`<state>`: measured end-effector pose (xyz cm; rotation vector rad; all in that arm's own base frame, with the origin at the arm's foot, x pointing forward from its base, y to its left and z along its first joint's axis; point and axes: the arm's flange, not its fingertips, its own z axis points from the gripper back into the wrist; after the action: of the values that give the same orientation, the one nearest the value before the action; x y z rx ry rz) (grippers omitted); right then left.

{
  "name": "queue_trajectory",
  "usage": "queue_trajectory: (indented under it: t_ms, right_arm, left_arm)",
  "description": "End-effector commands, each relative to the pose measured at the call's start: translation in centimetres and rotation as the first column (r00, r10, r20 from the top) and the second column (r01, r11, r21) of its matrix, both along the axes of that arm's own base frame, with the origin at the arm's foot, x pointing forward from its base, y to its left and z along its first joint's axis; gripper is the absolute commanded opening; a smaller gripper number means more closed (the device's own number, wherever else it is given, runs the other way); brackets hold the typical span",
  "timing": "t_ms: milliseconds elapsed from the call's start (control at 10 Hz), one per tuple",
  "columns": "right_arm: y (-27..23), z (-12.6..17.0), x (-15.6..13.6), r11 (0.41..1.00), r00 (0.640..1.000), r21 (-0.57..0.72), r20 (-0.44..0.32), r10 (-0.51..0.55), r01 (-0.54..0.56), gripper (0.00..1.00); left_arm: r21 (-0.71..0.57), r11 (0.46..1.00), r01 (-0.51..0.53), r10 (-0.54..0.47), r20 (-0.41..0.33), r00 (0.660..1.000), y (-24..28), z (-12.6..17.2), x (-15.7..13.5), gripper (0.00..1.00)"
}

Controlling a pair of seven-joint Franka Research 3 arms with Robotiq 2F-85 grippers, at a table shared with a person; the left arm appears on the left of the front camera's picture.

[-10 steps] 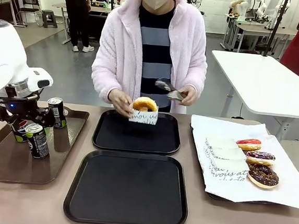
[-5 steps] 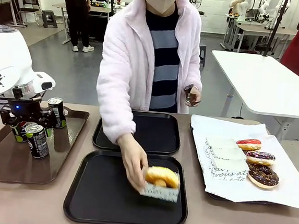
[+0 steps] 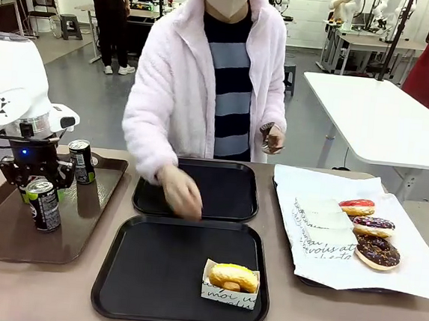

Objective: Set up donuts and drinks on trays.
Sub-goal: Pick up one Pepsi coke and place it on the Flat Tray.

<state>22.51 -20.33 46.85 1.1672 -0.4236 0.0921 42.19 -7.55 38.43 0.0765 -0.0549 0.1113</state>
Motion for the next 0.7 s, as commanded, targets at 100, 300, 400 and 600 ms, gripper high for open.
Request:
queue_trajectory:
  t_ms: [100,300,400,600]
  right_arm:
    - [-0.2,0.0,0.3,1.000,1.000,0.021,0.030,0.004,-0.005,1.00]
    - [-0.2,0.0,0.3,1.000,1.000,0.021,0.030,0.004,-0.005,1.00]
    - [-0.2,0.0,0.3,1.000,1.000,0.021,0.030,0.004,-0.005,1.00]
    - [-0.2,0.0,0.3,1.000,1.000,0.021,0.030,0.004,-0.005,1.00]
  left_arm:
    - [-0.006,0.998,-0.055,0.055,-0.037,0.998,-0.5,1.1,-0.1,0.00]
    - [-0.019,0.998,-0.054,0.053,-0.035,0.998,-0.6,1.8,-0.3,0.00]
    - [-0.020,0.999,-0.050,0.049,-0.027,0.998,-0.9,3.1,-0.8,0.42]
    - [-0.064,0.998,0.007,-0.007,0.001,1.000,-2.1,8.0,-3.5,0.42]
